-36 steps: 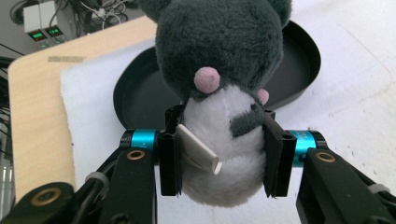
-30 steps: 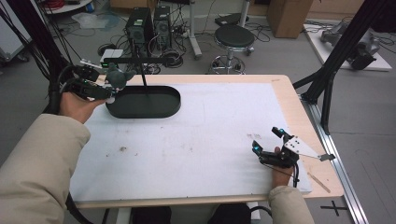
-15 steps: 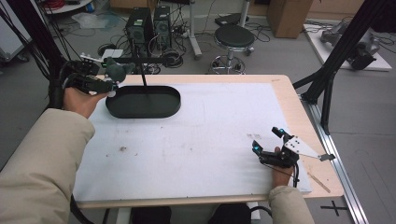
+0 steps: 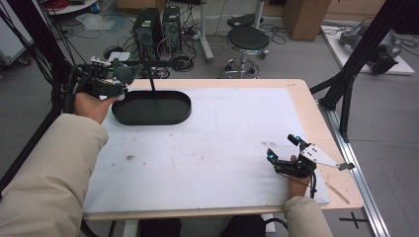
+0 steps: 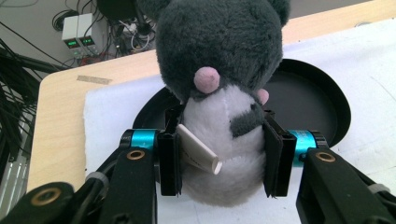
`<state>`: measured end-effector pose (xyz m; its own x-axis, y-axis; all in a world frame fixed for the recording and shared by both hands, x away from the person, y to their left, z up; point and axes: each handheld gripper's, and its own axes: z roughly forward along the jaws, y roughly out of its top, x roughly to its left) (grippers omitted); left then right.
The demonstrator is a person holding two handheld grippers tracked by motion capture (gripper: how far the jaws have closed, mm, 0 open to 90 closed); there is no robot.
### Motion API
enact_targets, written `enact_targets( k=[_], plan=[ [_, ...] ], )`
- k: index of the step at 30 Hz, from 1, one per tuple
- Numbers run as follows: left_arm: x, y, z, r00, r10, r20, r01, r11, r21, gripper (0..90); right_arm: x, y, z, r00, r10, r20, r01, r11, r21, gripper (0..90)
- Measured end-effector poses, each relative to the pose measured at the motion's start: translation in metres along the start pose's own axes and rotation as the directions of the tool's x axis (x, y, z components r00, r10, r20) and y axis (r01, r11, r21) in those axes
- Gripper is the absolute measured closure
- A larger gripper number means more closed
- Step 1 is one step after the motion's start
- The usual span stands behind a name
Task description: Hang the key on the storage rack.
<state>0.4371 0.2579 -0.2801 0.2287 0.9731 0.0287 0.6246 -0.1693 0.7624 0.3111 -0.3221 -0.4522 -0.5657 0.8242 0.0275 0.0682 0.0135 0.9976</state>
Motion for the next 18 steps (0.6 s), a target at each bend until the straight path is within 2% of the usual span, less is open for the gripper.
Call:
enact_targets(
  k=[3,11,15,18],
  plan=[
    [-0.001,-0.004,0.005,0.9999,0.003,-0.012,-0.003,1.0000,0.010,57.7,0.000,0.000,0.000,1.0000,-0.004,0.000,0.004,1.000,-0.001,0.7],
    [-0.003,-0.014,0.016,0.9999,0.001,-0.013,0.000,0.9989,0.046,57.7,0.000,0.000,0.000,1.0000,-0.002,0.000,0.002,1.000,0.000,0.7],
    [-0.006,-0.017,0.022,0.9992,0.032,-0.025,-0.030,0.9966,0.076,57.7,0.000,0.000,0.000,1.0000,-0.003,-0.003,0.003,1.000,0.000,0.7],
    [-0.009,-0.016,0.028,0.9994,0.025,-0.024,-0.023,0.9971,0.073,57.7,0.000,0.000,0.000,1.0000,-0.007,-0.002,0.007,1.000,-0.002,0.7]
  ],
)
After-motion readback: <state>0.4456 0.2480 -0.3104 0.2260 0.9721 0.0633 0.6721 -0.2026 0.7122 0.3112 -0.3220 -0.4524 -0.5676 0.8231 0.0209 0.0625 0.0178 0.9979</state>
